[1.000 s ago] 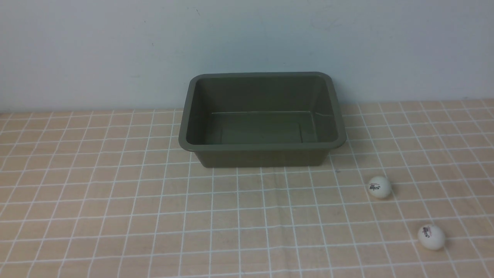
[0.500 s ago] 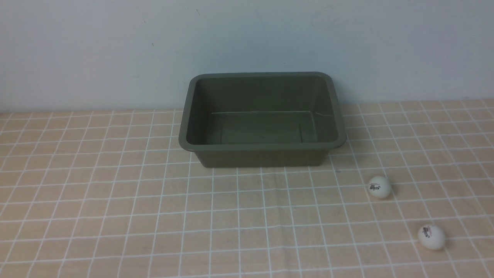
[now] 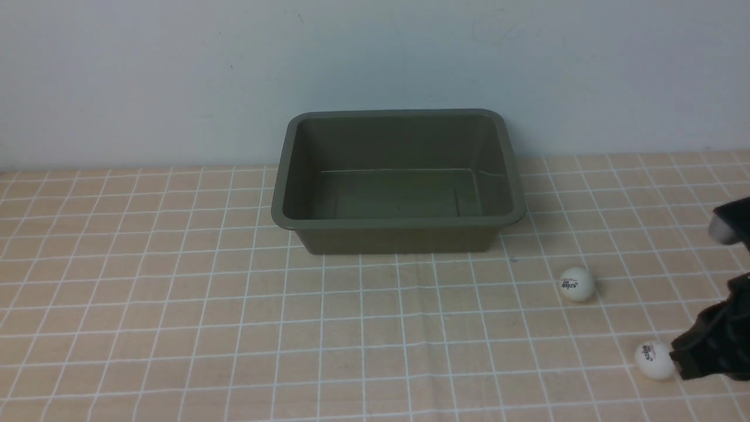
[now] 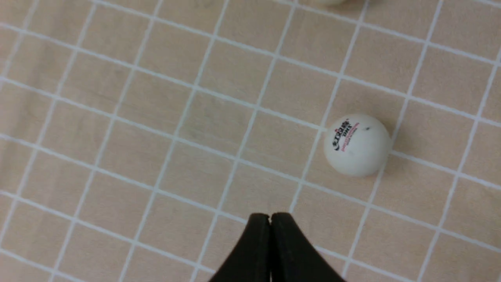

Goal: Put the table tennis balls into the box on the light coffee tablecloth.
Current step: 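Reach for and grasp a ping pong ball on the table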

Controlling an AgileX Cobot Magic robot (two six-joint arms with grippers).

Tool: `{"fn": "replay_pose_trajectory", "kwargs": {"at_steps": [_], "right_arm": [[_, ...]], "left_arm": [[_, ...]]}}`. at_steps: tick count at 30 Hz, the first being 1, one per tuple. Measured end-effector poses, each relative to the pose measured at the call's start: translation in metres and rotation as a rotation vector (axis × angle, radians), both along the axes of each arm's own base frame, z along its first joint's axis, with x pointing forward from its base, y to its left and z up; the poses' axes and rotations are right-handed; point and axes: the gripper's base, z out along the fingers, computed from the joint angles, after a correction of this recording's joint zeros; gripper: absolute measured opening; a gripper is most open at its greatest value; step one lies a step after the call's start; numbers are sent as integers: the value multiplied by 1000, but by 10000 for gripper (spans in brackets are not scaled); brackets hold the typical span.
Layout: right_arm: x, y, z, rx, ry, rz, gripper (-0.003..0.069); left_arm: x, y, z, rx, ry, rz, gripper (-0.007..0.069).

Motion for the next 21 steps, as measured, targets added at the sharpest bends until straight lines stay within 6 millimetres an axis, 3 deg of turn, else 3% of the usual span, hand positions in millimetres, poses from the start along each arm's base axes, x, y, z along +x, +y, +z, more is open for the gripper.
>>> {"fn": "replay_pose_trajectory", "kwargs": {"at_steps": [8,15,21], "right_arm": [[31,3,7,-55,11,-88,-1],[37,4,7,-66,60,-88,112],[37,3,6,-82,69,-88,274]], "left_arm": [[0,0,0,0,0,0,-69],[0,0,0,0,0,0,-69],[0,0,0,0,0,0,-69]]}}
